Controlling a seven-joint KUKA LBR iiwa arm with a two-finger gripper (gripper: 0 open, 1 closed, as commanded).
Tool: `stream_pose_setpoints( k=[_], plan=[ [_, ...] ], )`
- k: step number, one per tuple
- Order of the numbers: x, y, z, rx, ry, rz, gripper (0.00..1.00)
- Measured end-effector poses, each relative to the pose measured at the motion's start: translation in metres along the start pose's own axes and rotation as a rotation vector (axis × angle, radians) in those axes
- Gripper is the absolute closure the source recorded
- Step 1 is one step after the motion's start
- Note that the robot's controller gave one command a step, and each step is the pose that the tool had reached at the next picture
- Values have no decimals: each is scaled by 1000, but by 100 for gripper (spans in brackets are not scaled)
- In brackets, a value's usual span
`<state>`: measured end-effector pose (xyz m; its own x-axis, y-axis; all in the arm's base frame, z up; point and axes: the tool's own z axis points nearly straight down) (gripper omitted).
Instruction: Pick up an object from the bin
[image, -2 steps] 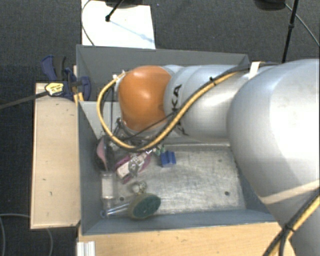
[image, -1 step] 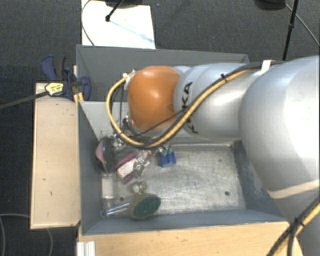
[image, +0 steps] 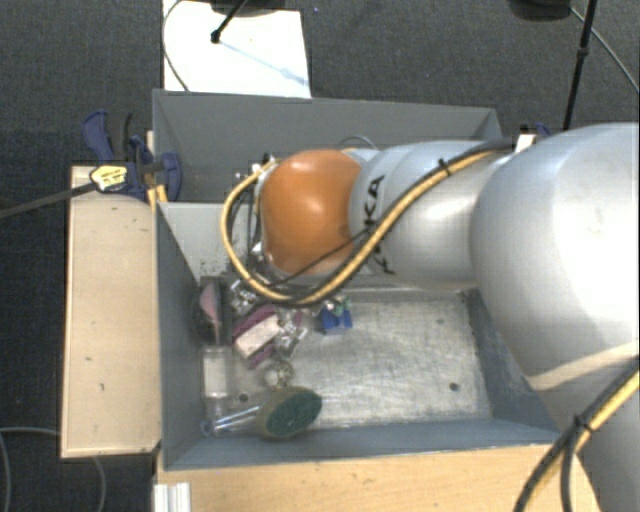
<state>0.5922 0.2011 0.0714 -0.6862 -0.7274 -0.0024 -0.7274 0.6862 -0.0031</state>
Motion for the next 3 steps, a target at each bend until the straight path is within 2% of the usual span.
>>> stream_pose_setpoints(
  k=[1,2,3],
  plan=[
    [-9,6,-2,10,7,-164,0],
    [-11,8,-3,10,3,-164,100],
    [-11,5,-65,1,-2,-155,100]
  ],
)
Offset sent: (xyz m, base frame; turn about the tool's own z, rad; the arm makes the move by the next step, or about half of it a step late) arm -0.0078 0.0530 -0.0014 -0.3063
